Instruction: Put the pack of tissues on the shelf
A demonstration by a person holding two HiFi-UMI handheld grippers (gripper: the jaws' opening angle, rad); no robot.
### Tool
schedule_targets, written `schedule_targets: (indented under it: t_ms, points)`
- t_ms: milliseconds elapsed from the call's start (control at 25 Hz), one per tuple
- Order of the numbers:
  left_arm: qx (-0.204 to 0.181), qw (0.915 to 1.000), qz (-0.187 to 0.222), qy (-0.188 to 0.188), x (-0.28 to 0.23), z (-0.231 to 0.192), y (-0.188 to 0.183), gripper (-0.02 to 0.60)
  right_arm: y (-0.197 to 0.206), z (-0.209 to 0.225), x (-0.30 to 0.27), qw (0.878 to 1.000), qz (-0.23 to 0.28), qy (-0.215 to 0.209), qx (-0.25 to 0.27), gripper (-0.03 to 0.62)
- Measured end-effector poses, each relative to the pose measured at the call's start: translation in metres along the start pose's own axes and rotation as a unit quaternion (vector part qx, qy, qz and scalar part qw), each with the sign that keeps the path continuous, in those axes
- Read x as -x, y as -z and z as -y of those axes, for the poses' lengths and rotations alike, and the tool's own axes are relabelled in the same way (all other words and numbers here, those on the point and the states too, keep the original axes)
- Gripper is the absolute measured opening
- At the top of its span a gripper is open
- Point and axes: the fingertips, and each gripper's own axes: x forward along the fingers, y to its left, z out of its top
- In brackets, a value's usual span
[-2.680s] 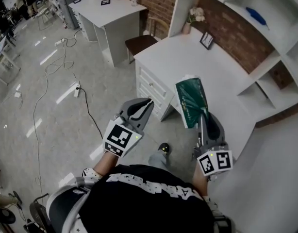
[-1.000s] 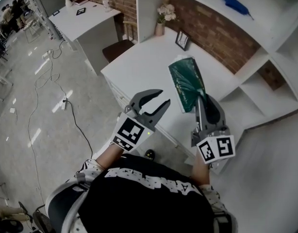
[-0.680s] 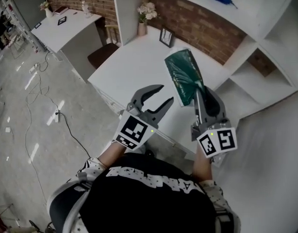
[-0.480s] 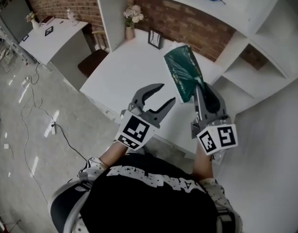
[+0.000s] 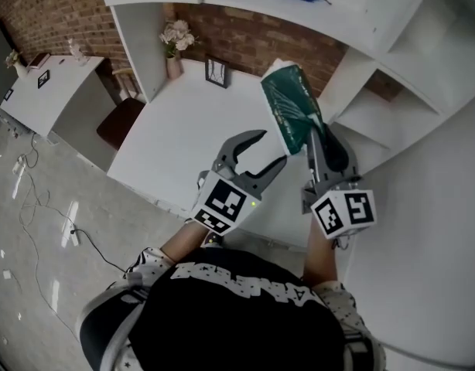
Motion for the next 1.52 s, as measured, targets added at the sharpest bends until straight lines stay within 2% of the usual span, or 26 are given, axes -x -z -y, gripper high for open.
schedule_targets:
  t_ms: [320, 520, 960, 1200, 1520]
  points:
    - [-0.010, 0.9987, 0.024, 0.043, -0.026, 0.000, -0.013, 0.261, -0.031, 0.026, -0.007, 0.998, 0.015, 0.056, 0.022, 0.087]
    - [-0.017, 0.9972, 0.047, 0.057, -0.042, -0.001, -0.031, 0.261, -0.046, 0.041, -0.010, 0.996, 0.018, 0.081, 0.034, 0.087]
    - [-0.030, 0.9930, 0.099, 0.058, -0.065, -0.019, -0.076, 0.259, -0.083, 0.060, -0.021, 0.992, 0.028, 0.110, 0.049, 0.087]
    - [-0.047, 0.9910, 0.103, 0.070, -0.079, -0.017, -0.090, 0.259, -0.107, 0.076, -0.025, 0.989, 0.036, 0.128, 0.067, 0.087]
    - [-0.051, 0.9879, 0.114, 0.091, -0.096, -0.015, -0.102, 0.258, -0.122, 0.089, -0.036, 0.985, 0.035, 0.147, 0.084, 0.087]
